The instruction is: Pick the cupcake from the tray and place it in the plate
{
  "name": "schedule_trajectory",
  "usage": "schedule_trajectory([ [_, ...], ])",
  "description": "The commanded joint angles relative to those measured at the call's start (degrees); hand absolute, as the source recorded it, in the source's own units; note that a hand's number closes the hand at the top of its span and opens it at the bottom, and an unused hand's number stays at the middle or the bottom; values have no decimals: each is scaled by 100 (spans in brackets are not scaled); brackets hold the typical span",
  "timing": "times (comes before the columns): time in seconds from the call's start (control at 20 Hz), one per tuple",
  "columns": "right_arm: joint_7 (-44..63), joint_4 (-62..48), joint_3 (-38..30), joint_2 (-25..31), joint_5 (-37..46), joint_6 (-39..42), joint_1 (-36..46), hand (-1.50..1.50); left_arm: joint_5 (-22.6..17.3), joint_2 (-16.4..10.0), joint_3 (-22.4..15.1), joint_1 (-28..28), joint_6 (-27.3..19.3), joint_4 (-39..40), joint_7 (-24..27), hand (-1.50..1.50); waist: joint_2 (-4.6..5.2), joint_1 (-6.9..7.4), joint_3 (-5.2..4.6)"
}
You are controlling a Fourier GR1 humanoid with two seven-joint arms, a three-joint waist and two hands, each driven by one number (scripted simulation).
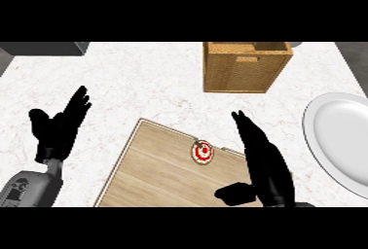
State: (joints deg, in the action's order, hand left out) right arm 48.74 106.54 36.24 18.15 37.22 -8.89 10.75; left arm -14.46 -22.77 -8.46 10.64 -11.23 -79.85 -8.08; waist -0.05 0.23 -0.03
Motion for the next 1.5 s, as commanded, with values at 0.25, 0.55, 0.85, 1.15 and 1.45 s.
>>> schedule_trajectory([
  [0.25, 580, -533, -113, -553, 60, 1231, 430, -150, 341, 199, 132, 88, 90, 63, -79, 0, 5, -23, 3],
  [0.55, 850, -954, -638, -1087, 10, 1889, 1013, -150, 436, 362, 277, -365, 315, -199, 146, 0, 3, 0, 2],
  [0.85, 389, -2038, -800, -1475, 430, 1783, 1235, -150, 556, 511, 392, -298, 433, -200, -45, 0, 9, 9, 3],
  [1.15, -63, -1880, -987, -1305, 666, 2026, 763, -150, 786, 723, 619, 32, 470, 137, -68, 0, 5, -28, 3],
  [1.45, -311, -2580, -1152, -1649, 569, 2427, 1165, 150, 821, 720, 649, -431, 562, -614, -304, 0, 0, 14, 5],
])
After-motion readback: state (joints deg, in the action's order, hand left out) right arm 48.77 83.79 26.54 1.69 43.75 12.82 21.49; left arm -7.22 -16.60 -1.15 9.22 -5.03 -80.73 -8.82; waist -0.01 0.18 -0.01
